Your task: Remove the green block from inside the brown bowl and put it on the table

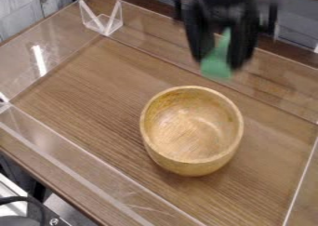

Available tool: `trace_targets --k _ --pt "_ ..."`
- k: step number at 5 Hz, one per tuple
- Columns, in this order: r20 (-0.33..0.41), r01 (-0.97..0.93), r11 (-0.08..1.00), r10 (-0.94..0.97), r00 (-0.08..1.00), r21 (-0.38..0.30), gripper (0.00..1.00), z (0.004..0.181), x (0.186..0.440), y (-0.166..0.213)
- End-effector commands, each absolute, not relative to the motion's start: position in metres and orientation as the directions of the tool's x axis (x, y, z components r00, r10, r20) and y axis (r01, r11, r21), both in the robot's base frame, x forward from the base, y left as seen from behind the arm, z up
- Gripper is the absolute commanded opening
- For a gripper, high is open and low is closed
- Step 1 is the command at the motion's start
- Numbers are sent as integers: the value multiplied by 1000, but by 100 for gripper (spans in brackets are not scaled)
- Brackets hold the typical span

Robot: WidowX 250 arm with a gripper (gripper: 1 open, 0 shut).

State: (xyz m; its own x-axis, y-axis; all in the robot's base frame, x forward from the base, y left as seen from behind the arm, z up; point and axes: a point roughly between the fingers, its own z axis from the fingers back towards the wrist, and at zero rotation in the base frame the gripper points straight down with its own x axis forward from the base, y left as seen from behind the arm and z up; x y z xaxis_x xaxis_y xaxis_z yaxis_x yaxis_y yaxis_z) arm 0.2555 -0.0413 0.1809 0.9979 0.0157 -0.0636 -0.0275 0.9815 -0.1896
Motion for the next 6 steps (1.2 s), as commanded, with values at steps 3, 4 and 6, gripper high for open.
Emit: trace_targets --k 3,4,6 --pt "16 17 984 -15 1000 -177 0 175 237 -19" --pt "28 35 986 -30 999 -165 0 164 235 -25" --pt "51 76 988 -70 996 -136 0 149 231 -45"
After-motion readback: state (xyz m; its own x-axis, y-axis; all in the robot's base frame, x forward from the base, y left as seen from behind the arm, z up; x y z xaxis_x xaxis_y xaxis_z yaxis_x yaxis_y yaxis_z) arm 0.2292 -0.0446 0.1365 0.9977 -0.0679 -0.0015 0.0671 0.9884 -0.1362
